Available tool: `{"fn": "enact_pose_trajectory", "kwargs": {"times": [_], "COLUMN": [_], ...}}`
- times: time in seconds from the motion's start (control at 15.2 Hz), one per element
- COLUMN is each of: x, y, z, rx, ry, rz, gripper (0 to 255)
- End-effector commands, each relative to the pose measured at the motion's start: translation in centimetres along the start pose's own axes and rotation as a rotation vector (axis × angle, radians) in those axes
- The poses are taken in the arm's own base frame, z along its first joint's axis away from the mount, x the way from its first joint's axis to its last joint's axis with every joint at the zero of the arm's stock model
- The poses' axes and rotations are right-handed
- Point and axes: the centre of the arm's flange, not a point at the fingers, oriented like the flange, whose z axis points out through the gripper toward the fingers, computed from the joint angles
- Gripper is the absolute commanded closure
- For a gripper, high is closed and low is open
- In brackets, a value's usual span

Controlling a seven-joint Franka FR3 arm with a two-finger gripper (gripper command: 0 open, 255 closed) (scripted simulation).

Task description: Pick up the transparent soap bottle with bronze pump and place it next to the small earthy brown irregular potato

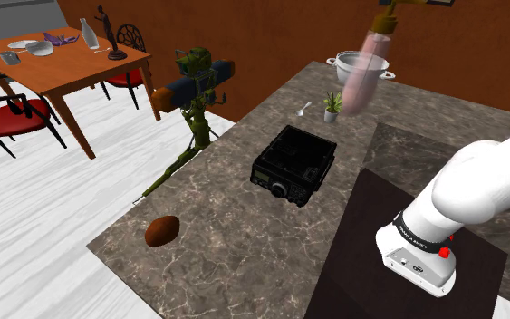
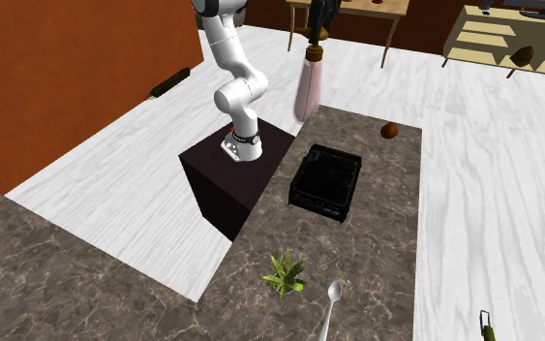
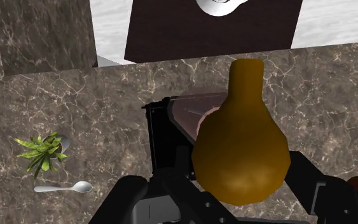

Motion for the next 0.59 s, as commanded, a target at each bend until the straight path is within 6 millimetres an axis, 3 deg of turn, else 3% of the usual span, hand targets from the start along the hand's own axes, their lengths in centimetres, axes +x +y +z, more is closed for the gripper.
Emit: {"fn": "enact_pose_trajectory", "kwargs": {"times": [0.0,0.53], "x": [0.6,3.1], "y": [-2.5,-12.4], "z": [1.0,3.9], "rx": [0.000,0.000], "ry": [0.000,0.000], "rz": [0.002,0.002], "gripper": [255,255]}}
